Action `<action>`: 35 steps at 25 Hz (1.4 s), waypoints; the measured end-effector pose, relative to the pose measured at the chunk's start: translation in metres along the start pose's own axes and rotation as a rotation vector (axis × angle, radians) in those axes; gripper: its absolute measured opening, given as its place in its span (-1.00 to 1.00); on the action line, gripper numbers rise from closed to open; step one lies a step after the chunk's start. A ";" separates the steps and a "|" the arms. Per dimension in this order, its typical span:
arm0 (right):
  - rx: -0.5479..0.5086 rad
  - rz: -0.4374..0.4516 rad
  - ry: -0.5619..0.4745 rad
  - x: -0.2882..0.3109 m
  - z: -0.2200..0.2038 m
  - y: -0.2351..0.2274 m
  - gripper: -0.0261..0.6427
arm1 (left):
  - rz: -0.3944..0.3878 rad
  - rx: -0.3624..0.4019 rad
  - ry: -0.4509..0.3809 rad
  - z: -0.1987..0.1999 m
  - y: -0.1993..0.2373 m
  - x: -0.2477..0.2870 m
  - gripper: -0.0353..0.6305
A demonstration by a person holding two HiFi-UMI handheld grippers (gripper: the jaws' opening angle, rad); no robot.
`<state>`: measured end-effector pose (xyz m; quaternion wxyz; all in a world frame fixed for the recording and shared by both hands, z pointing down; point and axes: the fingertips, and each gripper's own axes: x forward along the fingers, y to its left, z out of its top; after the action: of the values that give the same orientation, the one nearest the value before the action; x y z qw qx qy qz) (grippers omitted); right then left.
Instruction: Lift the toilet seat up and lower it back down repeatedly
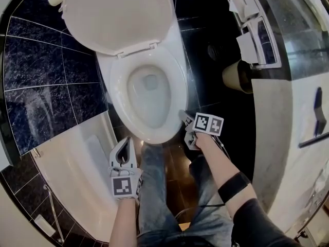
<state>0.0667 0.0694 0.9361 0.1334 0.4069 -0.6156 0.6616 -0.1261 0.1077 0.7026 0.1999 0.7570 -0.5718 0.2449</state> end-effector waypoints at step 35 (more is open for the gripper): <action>0.019 0.117 -0.019 -0.113 0.073 0.161 -0.50 | -0.094 -0.161 0.042 0.003 -0.038 -0.003 -0.89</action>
<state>0.0568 0.0051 0.7366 0.0849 0.3775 -0.6334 0.6701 -0.0900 0.1178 0.6974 0.2833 0.7591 -0.5492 0.2045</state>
